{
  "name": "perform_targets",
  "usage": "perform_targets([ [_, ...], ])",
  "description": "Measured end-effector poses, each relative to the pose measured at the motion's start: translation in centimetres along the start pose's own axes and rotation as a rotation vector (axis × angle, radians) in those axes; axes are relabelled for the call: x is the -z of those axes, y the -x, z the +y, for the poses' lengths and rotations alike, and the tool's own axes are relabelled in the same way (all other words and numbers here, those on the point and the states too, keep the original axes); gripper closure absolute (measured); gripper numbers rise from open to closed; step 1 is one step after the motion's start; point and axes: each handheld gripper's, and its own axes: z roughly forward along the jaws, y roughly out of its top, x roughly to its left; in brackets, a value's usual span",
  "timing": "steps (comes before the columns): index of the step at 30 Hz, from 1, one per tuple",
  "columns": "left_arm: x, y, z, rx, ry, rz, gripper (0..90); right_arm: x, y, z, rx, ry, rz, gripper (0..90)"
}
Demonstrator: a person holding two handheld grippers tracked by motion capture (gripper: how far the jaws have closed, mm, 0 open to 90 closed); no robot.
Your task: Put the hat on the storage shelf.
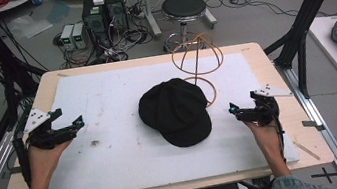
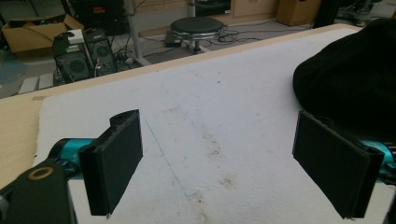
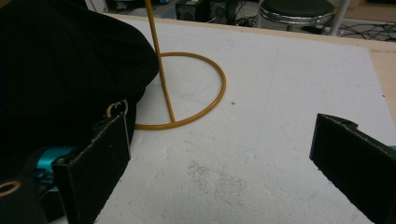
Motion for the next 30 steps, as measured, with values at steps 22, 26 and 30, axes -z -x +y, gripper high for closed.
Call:
perform_targets([
  [22,0.21,0.07,0.21,0.007,0.005,-0.006,17.0,0.31,-0.38,0.40,0.010,0.005,-0.008,4.6],
  [26,0.21,0.01,0.19,0.011,0.002,-0.005,17.0,0.35,-0.32,0.40,0.005,0.007,-0.012,4.7],
  [30,0.22,0.00,0.18,0.010,0.000,-0.004,16.9,0.29,-0.33,0.40,0.009,0.006,-0.011,4.7],
])
